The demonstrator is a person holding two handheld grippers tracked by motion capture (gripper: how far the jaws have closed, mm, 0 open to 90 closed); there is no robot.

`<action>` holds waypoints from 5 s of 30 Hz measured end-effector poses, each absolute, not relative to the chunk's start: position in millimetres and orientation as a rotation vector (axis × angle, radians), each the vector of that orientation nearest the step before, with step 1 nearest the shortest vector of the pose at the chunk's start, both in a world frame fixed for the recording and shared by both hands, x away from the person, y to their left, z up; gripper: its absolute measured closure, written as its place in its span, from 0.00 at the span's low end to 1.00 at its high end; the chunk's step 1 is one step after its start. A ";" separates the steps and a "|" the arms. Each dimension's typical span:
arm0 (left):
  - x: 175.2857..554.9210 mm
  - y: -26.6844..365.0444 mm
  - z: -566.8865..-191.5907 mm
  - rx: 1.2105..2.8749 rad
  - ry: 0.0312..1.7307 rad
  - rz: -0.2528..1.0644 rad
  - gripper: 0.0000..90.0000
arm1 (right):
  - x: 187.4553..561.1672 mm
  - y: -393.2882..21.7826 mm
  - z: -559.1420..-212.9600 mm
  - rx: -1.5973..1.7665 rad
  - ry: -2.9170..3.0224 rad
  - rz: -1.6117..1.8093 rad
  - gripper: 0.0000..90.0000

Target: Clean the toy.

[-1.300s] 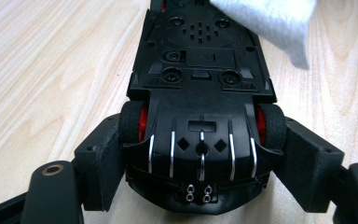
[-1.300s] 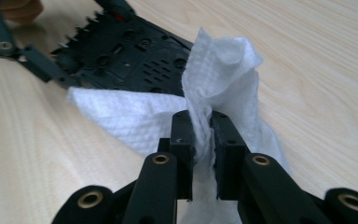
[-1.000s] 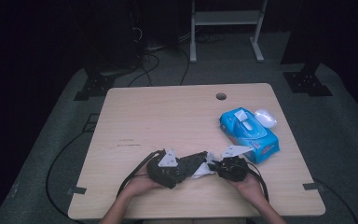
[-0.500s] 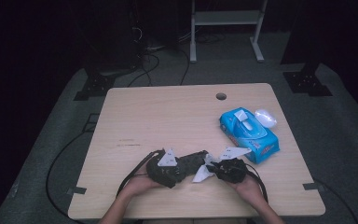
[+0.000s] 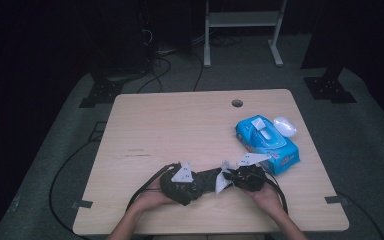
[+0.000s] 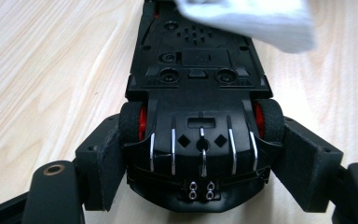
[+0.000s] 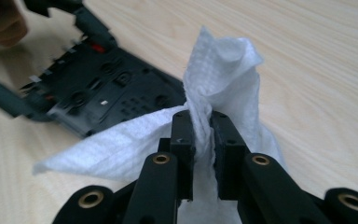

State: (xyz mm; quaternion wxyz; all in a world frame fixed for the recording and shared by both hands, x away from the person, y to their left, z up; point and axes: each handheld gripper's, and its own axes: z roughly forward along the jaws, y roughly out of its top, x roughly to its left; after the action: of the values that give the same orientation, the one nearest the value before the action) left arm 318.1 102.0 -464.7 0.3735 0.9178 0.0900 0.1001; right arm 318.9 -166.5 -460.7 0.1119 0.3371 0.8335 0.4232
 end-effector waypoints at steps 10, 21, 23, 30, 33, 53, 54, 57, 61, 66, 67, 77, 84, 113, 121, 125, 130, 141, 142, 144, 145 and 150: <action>315.6 101.5 -464.2 2.342 0.202 0.219 0.27 | 323.7 -168.7 -461.2 1.025 2.406 1.208 0.89; 322.0 111.8 -465.6 2.340 0.290 0.261 0.27 | 313.0 -167.7 -458.4 0.991 2.455 1.166 0.90; 323.8 115.2 -465.6 2.343 0.318 0.276 0.27 | 315.9 -173.7 -461.0 1.041 2.465 1.159 0.89; 323.4 114.9 -465.9 2.339 0.312 0.281 0.27 | 308.4 -162.9 -457.7 0.974 2.506 1.216 0.89; 321.8 114.1 -464.6 2.328 0.300 0.275 0.27 | 314.5 -165.3 -460.3 0.995 2.492 1.182 0.89; 315.3 97.3 -465.0 2.328 0.232 0.248 0.28 | 310.9 -133.4 -450.2 0.868 2.514 1.239 0.89; 315.3 97.2 -465.2 2.334 0.230 0.251 0.27 | 308.8 -125.1 -450.2 0.843 2.520 1.245 0.89; 314.0 96.6 -466.8 2.333 0.243 0.259 0.27 | 308.1 -108.0 -449.6 0.815 2.543 1.324 0.90; 314.5 96.4 -468.1 2.335 0.245 0.260 0.28 | 307.0 -94.5 -451.3 0.791 2.568 1.377 0.90; 315.1 97.3 -466.5 2.329 0.243 0.261 0.28 | 317.9 -115.1 -453.5 0.870 2.485 1.322 0.90; 314.9 96.9 -466.5 2.319 0.249 0.257 0.28 | 318.8 -117.5 -453.8 0.892 2.486 1.334 0.90; 315.9 98.5 -468.3 2.319 0.251 0.257 0.27 | 309.2 -99.5 -451.3 0.761 2.500 1.303 0.90; 317.7 100.5 -465.4 2.295 0.274 0.240 0.27 | 330.9 -145.9 -458.4 0.997 2.413 1.237 0.90; 318.2 103.1 -466.9 2.300 0.296 0.256 0.27 | 317.8 -135.6 -453.3 0.886 2.438 1.146 0.90; 319.3 104.4 -467.9 2.299 0.293 0.252 0.27 | 314.8 -125.2 -454.0 0.877 2.492 1.275 0.90; 319.7 106.3 -465.8 2.300 0.305 0.256 0.27 | 324.4 -146.9 -456.3 0.968 2.447 1.202 0.91; 320.7 108.4 -466.7 2.311 0.310 0.261 0.27 | 325.5 -159.5 -456.0 0.989 2.467 1.190 0.91; 321.4 109.3 -465.3 2.295 0.313 0.266 0.27 | 306.9 -160.4 -455.5 0.910 2.529 1.181 0.90; 321.4 109.3 -465.3 2.295 0.313 0.266 0.27 | 306.8 -165.7 -456.6 0.926 2.527 1.147 0.90; 322.7 107.8 -465.2 2.294 0.315 0.269 0.27 | 304.0 -169.3 -458.7 0.947 2.523 1.176 0.90; 323.4 107.5 -464.9 2.294 0.320 0.267 0.27 | 302.2 -167.1 -458.5 0.936 2.524 1.177 0.90; 324.4 107.7 -465.2 2.290 0.327 0.261 0.27 | 298.1 -148.6 -453.5 0.847 2.558 1.201 0.90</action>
State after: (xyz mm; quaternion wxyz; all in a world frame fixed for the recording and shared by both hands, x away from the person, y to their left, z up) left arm 324.4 107.7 -465.2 0.3957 0.9034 0.1292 0.1029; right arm 298.1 -148.6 -453.5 0.0954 0.2857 0.8632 0.4052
